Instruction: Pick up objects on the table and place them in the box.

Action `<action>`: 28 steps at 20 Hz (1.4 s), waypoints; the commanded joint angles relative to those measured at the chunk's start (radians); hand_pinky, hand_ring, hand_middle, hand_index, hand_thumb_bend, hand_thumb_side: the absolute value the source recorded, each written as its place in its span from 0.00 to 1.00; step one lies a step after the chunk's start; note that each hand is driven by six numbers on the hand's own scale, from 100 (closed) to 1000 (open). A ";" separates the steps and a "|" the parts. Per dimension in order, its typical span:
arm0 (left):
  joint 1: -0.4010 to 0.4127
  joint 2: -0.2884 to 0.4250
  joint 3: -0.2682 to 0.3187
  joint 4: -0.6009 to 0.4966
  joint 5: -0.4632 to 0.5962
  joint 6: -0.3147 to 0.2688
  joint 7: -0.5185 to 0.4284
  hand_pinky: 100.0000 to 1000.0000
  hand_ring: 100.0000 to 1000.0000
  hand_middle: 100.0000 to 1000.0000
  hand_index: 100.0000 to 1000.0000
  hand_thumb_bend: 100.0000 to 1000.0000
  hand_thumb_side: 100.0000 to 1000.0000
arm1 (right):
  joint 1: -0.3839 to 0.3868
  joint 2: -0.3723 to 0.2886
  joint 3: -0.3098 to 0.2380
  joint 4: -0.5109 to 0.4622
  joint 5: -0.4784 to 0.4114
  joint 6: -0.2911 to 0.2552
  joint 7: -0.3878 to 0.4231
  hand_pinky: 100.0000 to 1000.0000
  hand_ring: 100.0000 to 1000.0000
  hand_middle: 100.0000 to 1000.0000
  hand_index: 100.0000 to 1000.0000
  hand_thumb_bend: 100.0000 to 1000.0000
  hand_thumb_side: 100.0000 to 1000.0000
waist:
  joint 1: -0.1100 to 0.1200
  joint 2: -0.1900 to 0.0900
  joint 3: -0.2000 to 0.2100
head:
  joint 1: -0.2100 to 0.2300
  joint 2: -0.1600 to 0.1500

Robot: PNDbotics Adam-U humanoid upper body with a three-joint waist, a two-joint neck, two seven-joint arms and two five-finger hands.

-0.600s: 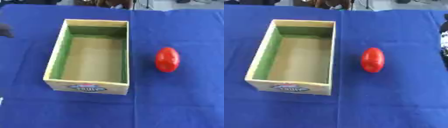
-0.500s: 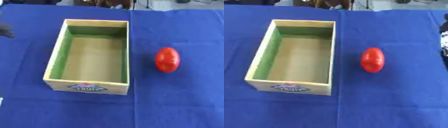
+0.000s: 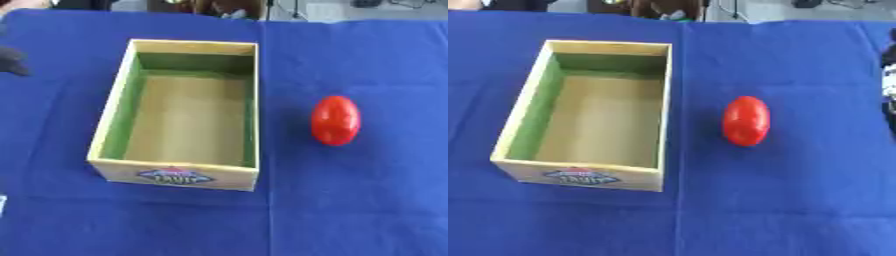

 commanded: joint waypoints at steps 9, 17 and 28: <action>-0.005 0.023 0.004 -0.017 0.002 0.003 -0.003 0.44 0.50 0.60 0.85 0.00 0.94 | -0.069 -0.246 0.020 -0.019 0.112 0.077 0.097 0.79 0.77 0.82 0.87 0.00 1.00 | -0.007 -0.036 -0.005 | -0.023 0.006; -0.007 0.022 -0.001 -0.017 0.006 0.005 -0.009 0.44 0.50 0.60 0.85 0.00 0.94 | -0.113 -0.396 0.059 -0.019 0.156 0.157 0.204 0.79 0.79 0.84 0.88 0.00 1.00 | -0.007 -0.039 -0.001 | -0.053 0.009; -0.008 0.024 -0.008 -0.017 0.011 0.008 -0.016 0.44 0.50 0.60 0.85 0.00 0.94 | -0.152 -0.504 0.147 -0.019 0.224 0.204 0.350 0.80 0.81 0.84 0.90 0.00 1.00 | -0.007 -0.041 0.002 | -0.035 -0.001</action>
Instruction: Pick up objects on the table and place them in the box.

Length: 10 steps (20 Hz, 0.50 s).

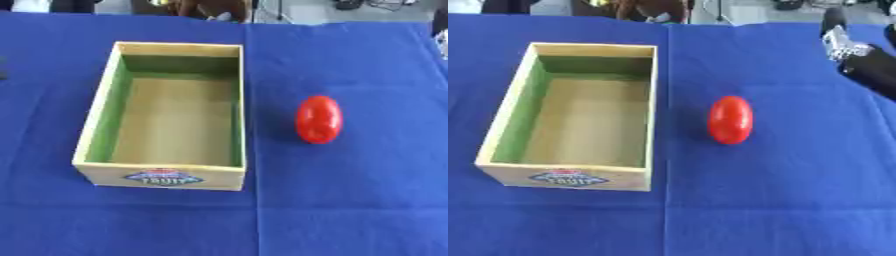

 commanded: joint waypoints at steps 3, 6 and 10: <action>-0.008 0.023 -0.002 -0.017 0.003 0.000 -0.006 0.44 0.50 0.60 0.85 0.00 0.94 | -0.010 -0.076 0.016 -0.019 0.006 0.023 0.068 0.80 0.82 0.85 0.91 0.00 1.00 | 0.000 -0.028 0.002 | 0.008 -0.008; -0.008 0.023 -0.003 -0.017 0.004 0.000 -0.007 0.44 0.50 0.60 0.85 0.00 0.94 | -0.009 -0.098 0.028 -0.019 -0.009 0.050 0.110 0.80 0.82 0.85 0.92 0.00 1.00 | -0.002 -0.028 0.002 | 0.008 -0.010; -0.009 0.023 -0.005 -0.017 0.005 0.001 -0.010 0.44 0.50 0.60 0.85 0.00 0.94 | -0.024 -0.109 0.044 -0.019 -0.040 0.064 0.166 0.81 0.84 0.86 0.94 0.00 1.00 | -0.004 -0.028 0.003 | 0.007 -0.012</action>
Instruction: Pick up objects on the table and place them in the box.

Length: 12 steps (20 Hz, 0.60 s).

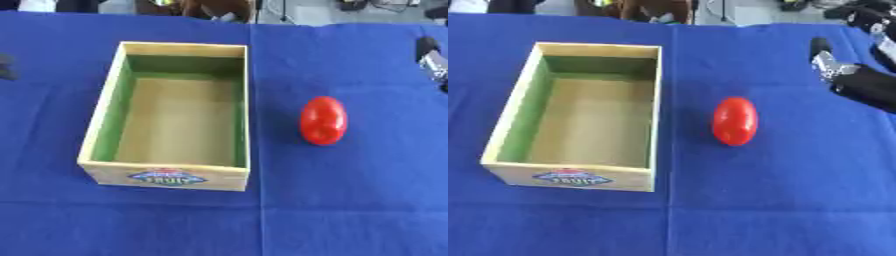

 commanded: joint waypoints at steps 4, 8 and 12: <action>-0.009 0.023 -0.006 -0.017 0.004 0.001 -0.006 0.44 0.50 0.60 0.85 0.00 0.94 | -0.039 -0.049 0.009 -0.019 -0.064 0.015 0.087 0.82 0.85 0.86 0.95 0.10 1.00 | -0.004 -0.027 0.002 | 0.001 -0.012; -0.011 0.022 -0.009 -0.017 0.007 0.001 -0.010 0.44 0.50 0.60 0.85 0.00 0.94 | -0.073 -0.049 0.032 -0.019 -0.117 0.056 0.143 0.83 0.87 0.85 0.98 0.25 0.89 | -0.007 -0.027 0.005 | -0.001 -0.012; -0.011 0.021 -0.012 -0.017 0.009 0.002 -0.014 0.44 0.50 0.60 0.85 0.00 0.94 | -0.114 -0.044 0.061 -0.019 -0.154 0.104 0.199 0.84 0.87 0.85 1.00 0.31 0.80 | -0.010 -0.027 0.009 | -0.004 -0.010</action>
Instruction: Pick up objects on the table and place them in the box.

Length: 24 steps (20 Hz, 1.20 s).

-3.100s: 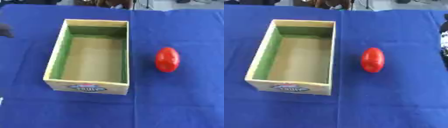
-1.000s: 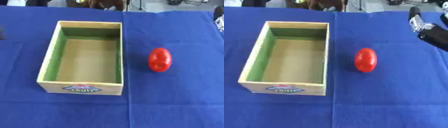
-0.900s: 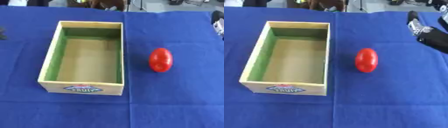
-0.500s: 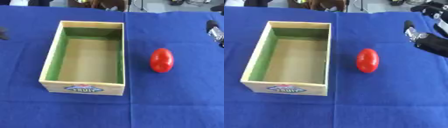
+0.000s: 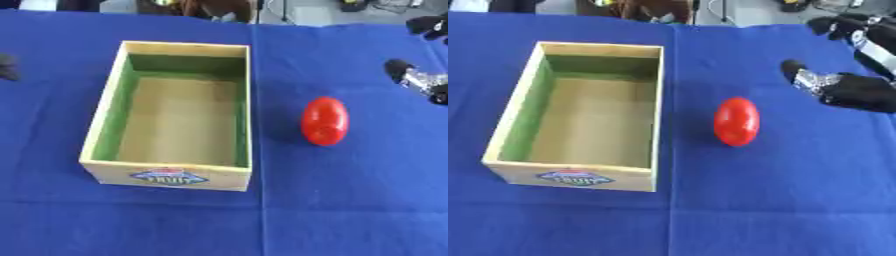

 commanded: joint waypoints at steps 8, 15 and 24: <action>-0.011 0.019 -0.006 -0.017 0.010 0.001 -0.011 0.44 0.50 0.60 0.85 0.00 0.94 | -0.109 0.006 0.058 0.014 -0.022 0.055 0.144 0.86 0.90 0.88 1.00 0.41 0.76 | -0.004 -0.031 0.007 | -0.007 -0.006; -0.012 0.016 -0.008 -0.017 0.013 0.002 -0.014 0.44 0.50 0.60 0.85 0.00 0.94 | -0.168 0.051 0.094 0.056 0.008 0.048 0.244 0.85 0.89 0.89 1.00 0.39 0.72 | -0.007 -0.031 0.012 | -0.010 -0.005; -0.013 0.012 -0.011 -0.017 0.016 0.003 -0.018 0.44 0.50 0.60 0.85 0.00 0.94 | -0.207 0.101 0.129 0.104 0.033 0.029 0.355 0.84 0.89 0.90 1.00 0.41 0.74 | -0.008 -0.029 0.017 | -0.012 -0.004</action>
